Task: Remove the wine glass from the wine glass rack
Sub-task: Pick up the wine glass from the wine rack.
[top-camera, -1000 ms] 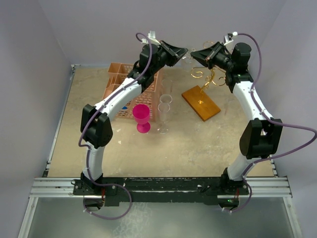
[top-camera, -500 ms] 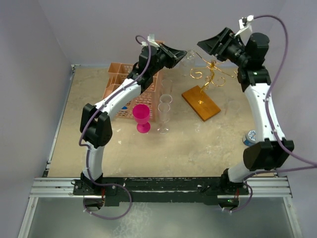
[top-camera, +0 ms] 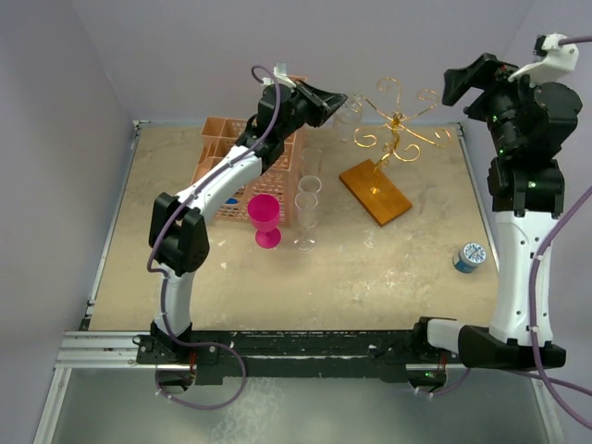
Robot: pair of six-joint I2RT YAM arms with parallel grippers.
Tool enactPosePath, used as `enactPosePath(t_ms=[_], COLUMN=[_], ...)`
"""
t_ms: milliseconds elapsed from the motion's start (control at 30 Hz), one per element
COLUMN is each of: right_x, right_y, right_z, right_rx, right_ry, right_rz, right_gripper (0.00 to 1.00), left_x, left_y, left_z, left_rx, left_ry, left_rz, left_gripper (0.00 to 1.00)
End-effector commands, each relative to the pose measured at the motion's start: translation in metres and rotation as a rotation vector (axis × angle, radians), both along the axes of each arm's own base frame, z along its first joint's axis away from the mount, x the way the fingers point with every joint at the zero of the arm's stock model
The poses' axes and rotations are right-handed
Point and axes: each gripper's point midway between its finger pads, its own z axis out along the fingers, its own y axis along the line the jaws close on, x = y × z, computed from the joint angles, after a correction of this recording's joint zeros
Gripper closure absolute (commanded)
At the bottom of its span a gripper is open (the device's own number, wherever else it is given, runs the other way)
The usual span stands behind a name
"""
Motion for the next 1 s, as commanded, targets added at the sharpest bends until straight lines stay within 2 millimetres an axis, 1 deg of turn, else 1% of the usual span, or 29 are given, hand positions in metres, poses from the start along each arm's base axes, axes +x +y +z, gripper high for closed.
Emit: enactPosePath(t_ms=[0,67,100,200,233,333,367,433,467,600,733,800,867,933,967], right_x=[0.008,0.013,0.018,0.031,0.032,0.036,0.039,0.047,0.049,0.052,0.053,0.052,0.051,0.052,0.052], right_y=[-0.061,-0.055,-0.052,-0.052,-0.052,-0.051,-0.050,-0.051,-0.048,-0.043,-0.042,-0.038,-0.037,-0.037,-0.037], right_z=[-0.045,-0.057,-0.068,-0.108,-0.116,-0.123,-0.129,-0.148,-0.154,-0.160,-0.170,-0.168,-0.165,-0.166,-0.168], right_rx=[-0.059,-0.050,-0.041,-0.004,0.002,0.002,0.007,0.020,0.019,0.017,0.005,0.003,0.008,0.011,0.013], right_ry=[0.118,0.128,0.153,0.257,0.271,0.249,0.256,0.306,0.318,0.305,0.342,0.332,0.320,0.320,0.323], right_rz=[-0.187,-0.111,-0.081,-0.038,-0.029,0.007,0.021,0.050,0.075,0.111,0.130,0.148,0.150,0.153,0.154], right_gripper=[0.00,0.00,0.00,0.01,0.02,0.03,0.04,0.08,0.09,0.10,0.12,0.13,0.14,0.15,0.16], left_x=[-0.013,-0.012,-0.012,-0.012,-0.012,-0.009,-0.007,-0.004,-0.003,0.006,0.013,0.014,0.015,0.016,0.016], left_y=[0.020,0.022,0.022,0.023,0.022,0.022,0.021,0.019,0.018,0.017,0.013,0.018,0.024,0.019,0.015], left_z=[0.084,0.088,0.091,0.098,0.100,0.100,0.097,0.096,0.097,0.092,0.084,0.080,0.082,0.082,0.085], left_rx=[-0.099,-0.102,-0.104,-0.120,-0.122,-0.126,-0.125,-0.131,-0.130,-0.095,-0.088,-0.080,-0.097,-0.101,-0.106], left_ry=[-0.136,-0.144,-0.146,-0.154,-0.156,-0.153,-0.148,-0.145,-0.146,-0.138,-0.123,-0.114,-0.126,-0.129,-0.138], left_rz=[0.025,0.036,0.040,0.043,0.041,0.048,0.050,0.049,0.049,0.076,0.079,0.100,0.130,0.110,0.093], left_gripper=[1.00,1.00,1.00,1.00,1.00,1.00,1.00,1.00,1.00,1.00,1.00,1.00,1.00,1.00,1.00])
